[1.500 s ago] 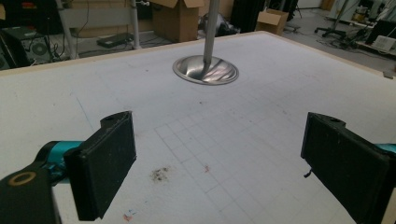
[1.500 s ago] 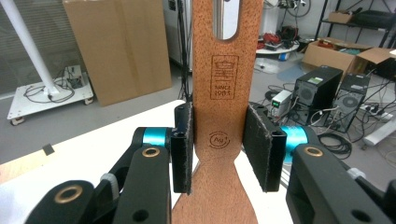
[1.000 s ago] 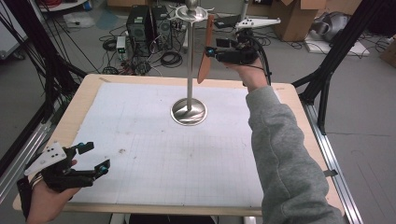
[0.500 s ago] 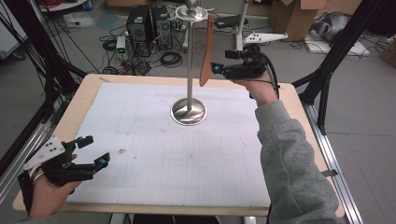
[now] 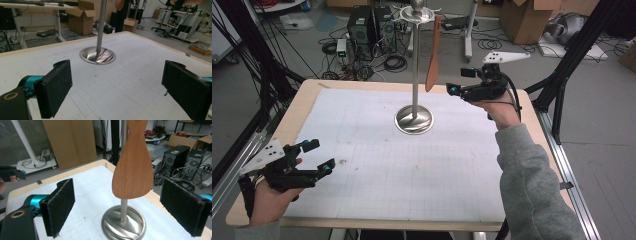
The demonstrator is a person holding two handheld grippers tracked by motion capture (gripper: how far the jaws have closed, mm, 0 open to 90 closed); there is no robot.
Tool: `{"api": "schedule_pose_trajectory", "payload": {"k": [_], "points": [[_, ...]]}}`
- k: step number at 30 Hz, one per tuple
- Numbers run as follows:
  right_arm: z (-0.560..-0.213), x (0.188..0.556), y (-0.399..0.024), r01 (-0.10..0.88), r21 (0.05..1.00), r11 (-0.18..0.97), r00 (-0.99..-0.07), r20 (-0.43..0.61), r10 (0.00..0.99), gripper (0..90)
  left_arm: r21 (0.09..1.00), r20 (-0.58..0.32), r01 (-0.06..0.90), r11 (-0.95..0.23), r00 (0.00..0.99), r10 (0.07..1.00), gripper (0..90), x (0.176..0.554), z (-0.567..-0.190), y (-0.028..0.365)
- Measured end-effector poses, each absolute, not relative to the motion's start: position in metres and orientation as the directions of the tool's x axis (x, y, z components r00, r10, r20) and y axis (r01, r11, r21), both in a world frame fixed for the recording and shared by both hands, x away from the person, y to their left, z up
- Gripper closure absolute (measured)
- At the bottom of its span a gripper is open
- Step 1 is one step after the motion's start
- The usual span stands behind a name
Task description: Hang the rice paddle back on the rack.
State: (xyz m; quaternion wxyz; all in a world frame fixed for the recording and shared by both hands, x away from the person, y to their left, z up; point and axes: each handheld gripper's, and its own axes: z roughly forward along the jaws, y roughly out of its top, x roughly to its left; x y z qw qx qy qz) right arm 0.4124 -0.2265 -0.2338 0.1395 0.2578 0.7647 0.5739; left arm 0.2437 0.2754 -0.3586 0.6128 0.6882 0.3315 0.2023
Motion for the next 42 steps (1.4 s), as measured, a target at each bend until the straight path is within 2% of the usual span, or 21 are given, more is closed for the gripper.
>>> {"api": "schedule_pose_trajectory", "payload": {"k": [14,20,26,36,42], "points": [[-0.264,0.387,-0.25,0.267,0.935,0.234,-0.81,0.087,0.579,11.4,0.976,-0.149,0.216,-0.016,0.723,0.675,10.0,0.262,-0.359,0.262],[-0.274,0.374,-0.253,0.234,0.941,0.245,-0.82,0.056,0.569,11.4,0.975,-0.117,0.214,-0.055,0.711,0.693,10.0,0.264,-0.361,0.257],[-0.288,0.358,-0.259,0.212,0.945,0.249,-0.829,0.039,0.557,11.4,0.973,-0.126,0.224,-0.055,0.715,0.688,10.0,0.266,-0.365,0.254],[-0.307,0.342,-0.277,0.186,0.964,0.189,-0.845,0.059,0.532,11.4,0.979,-0.114,0.198,-0.038,0.701,0.704,10.0,0.265,-0.366,0.253],[-0.322,0.336,-0.29,0.197,0.969,0.151,-0.822,0.079,0.564,11.4,0.98,-0.114,0.196,-0.034,0.695,0.71,9.9,0.266,-0.367,0.255]]}}
